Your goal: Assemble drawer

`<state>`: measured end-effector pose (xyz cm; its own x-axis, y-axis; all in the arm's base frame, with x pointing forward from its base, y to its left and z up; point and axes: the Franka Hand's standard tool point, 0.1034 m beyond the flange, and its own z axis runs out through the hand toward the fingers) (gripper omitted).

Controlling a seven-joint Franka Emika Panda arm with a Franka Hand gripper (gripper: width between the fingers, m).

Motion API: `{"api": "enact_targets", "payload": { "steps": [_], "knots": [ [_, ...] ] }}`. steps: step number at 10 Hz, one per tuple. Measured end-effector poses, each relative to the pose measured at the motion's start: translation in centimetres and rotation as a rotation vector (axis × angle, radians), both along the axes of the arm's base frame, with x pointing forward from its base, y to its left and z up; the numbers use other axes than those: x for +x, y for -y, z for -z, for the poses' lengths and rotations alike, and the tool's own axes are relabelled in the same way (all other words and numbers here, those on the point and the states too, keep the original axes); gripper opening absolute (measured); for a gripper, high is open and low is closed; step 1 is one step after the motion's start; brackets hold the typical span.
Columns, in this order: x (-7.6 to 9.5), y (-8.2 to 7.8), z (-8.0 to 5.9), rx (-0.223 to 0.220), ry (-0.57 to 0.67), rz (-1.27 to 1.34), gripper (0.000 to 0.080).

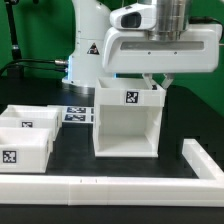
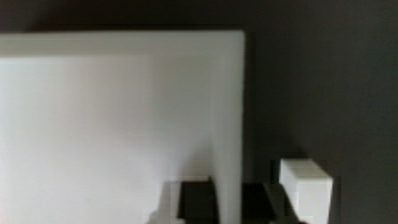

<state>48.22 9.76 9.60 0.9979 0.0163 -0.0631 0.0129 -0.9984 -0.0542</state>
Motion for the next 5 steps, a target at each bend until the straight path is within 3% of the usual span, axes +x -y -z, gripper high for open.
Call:
{"api": "enact_targets", "payload": {
  "steps": [5],
  "knots": [
    [6.0,-0.3,-0.1,0.015,0.061,-0.021,0.0038]
  ]
}}
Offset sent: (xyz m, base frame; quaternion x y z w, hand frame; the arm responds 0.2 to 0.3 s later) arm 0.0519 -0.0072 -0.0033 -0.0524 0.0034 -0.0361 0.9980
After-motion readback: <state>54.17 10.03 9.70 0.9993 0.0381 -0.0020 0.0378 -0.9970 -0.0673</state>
